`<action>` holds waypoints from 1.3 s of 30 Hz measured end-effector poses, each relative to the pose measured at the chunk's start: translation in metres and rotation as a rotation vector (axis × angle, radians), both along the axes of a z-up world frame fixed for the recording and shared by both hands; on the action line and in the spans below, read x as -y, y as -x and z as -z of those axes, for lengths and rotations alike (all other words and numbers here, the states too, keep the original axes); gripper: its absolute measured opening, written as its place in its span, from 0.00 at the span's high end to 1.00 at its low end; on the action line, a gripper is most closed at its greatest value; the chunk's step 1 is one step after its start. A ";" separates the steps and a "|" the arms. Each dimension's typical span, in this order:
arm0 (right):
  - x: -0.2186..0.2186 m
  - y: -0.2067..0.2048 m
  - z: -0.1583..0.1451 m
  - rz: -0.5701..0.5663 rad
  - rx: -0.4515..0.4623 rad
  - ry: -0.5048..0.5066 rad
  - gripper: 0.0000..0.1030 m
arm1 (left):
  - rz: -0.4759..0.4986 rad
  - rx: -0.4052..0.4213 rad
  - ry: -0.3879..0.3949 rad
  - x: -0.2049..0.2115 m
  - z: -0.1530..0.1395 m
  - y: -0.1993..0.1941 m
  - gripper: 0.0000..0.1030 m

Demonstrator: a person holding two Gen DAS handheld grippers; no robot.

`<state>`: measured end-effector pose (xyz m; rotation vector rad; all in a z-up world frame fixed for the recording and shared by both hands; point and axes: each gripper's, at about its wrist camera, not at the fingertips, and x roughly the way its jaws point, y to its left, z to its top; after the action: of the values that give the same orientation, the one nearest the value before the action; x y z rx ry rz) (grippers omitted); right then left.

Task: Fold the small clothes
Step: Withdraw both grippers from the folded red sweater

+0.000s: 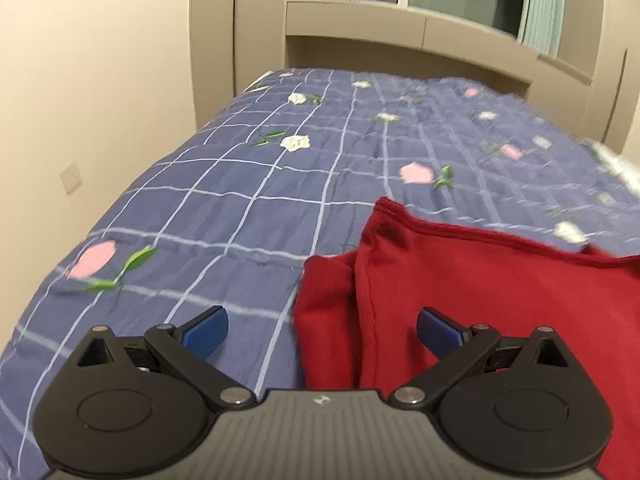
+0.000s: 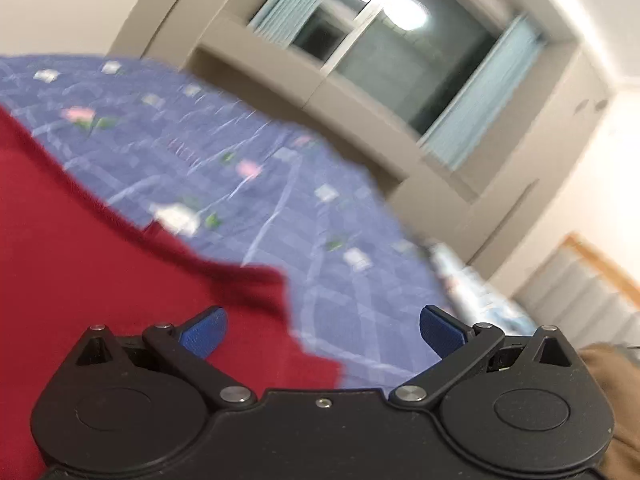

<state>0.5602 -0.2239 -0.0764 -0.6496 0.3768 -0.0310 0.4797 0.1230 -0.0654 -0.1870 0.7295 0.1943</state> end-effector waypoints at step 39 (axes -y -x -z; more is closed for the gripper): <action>0.009 0.239 -0.019 0.129 -0.060 -0.190 0.01 | -0.122 -0.161 0.052 0.042 0.008 0.202 0.00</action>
<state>0.3209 -0.2333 -0.0573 -0.4383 0.4734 -0.0980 0.2781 0.0812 -0.0735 -0.2682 0.8843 0.3095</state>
